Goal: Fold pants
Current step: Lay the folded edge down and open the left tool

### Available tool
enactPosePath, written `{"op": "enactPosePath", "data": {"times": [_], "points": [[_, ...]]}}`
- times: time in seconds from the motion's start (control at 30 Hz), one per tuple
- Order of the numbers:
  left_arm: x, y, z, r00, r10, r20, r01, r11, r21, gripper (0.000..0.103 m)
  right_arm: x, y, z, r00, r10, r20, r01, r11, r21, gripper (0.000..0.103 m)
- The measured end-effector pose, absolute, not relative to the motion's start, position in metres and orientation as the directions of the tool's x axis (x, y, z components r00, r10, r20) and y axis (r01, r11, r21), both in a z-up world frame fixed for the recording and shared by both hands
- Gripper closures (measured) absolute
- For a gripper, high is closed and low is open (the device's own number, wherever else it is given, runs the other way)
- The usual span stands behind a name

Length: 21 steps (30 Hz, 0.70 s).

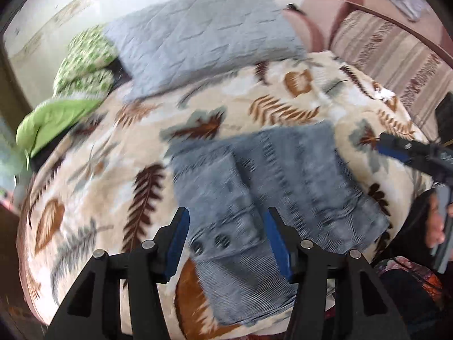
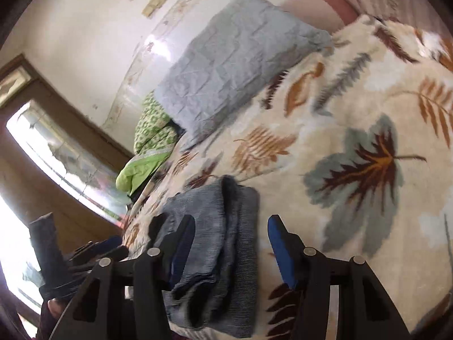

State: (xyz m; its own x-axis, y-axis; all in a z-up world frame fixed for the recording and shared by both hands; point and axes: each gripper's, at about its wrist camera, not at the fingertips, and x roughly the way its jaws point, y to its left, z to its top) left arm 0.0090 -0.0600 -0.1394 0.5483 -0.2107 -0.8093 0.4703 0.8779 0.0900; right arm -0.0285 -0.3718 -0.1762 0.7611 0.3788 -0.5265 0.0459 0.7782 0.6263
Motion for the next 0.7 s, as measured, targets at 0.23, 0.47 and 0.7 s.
{"op": "enactPosePath", "data": {"times": [0.23,0.47,0.7], "points": [[0.008,-0.052,-0.173,0.493,-0.204,-0.846,0.453,0.890,0.050,0.045,0.018,-0.310,-0.132,0.720,0.427,-0.547,-0.096,0.842,0.531,0.047],[0.010,-0.050,-0.194,0.486,-0.210,-0.848,0.469,0.882,0.049,0.038,0.085,-0.271,-0.171,0.575,0.478,-0.664,-0.044,0.829,0.558,0.046],[0.026,-0.033,-0.195,0.400,-0.273,-0.875,0.430,0.899,-0.084,0.029,0.091,-0.280,-0.202,0.530,0.429,-0.732,0.066,0.839,0.540,0.046]]}}
